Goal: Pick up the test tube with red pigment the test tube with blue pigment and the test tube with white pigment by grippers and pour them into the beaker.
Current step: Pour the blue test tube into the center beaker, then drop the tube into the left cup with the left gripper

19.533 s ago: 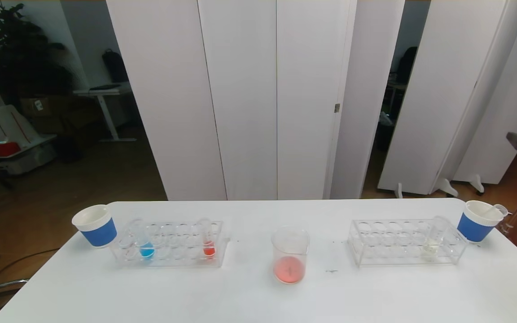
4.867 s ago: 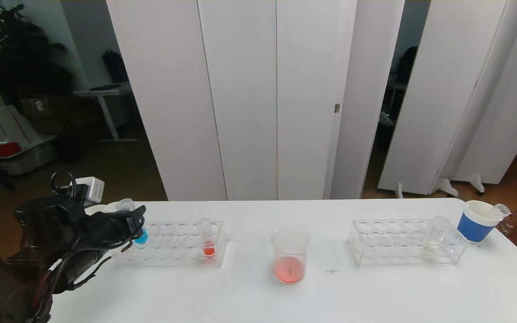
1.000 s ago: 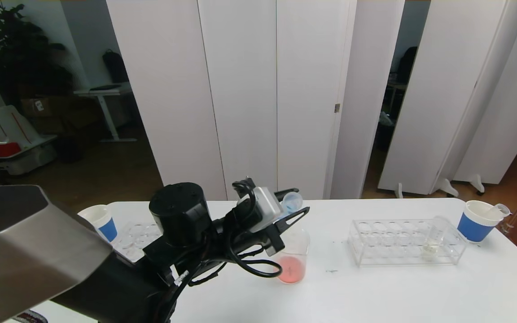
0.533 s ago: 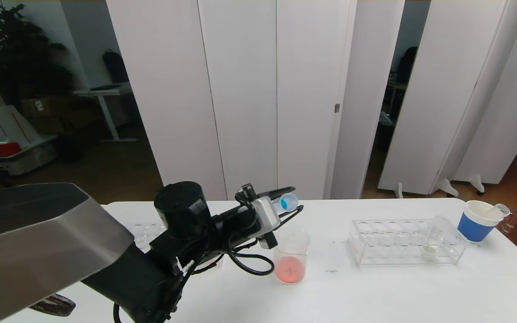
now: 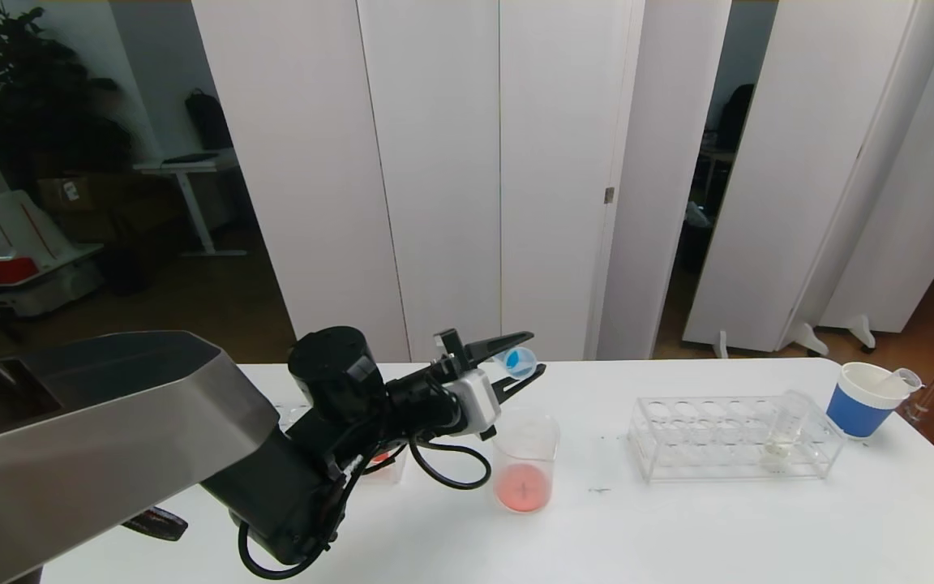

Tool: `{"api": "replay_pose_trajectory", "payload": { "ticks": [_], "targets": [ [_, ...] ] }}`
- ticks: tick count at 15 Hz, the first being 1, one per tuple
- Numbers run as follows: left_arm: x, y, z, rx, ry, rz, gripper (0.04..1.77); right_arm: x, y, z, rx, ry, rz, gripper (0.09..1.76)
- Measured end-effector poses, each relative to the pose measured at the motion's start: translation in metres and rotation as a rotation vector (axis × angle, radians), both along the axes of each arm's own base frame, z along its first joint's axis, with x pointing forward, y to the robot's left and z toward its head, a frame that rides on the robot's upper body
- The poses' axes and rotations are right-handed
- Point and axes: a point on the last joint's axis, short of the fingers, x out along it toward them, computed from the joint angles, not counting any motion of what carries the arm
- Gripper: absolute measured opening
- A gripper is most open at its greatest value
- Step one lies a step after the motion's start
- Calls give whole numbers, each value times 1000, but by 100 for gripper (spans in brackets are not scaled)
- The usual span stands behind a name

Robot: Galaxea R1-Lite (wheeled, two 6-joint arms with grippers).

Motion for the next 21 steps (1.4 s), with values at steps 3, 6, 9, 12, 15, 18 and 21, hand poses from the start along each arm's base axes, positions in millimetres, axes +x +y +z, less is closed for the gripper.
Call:
{"api": "replay_pose_trajectory", "payload": {
  "ticks": [3,6,9,12,15,18,21],
  "targets": [
    [7,1,-4,21,-44,16,59,0,0,0,0,0,0,175],
    [12,4,-2,32,-84,38,59,0,0,0,0,0,0,175],
    [16,5,2,53,-163,59,59,0,0,0,0,0,0,175],
    [20,9,2,72,-203,82,59,0,0,0,0,0,0,175],
    [24,11,4,87,-250,106,59,0,0,0,0,0,0,175],
    [28,15,5,94,-271,125,59,0,0,0,0,0,0,175],
    [30,16,6,108,-306,138,59,0,0,0,0,0,0,175]
  ]
}}
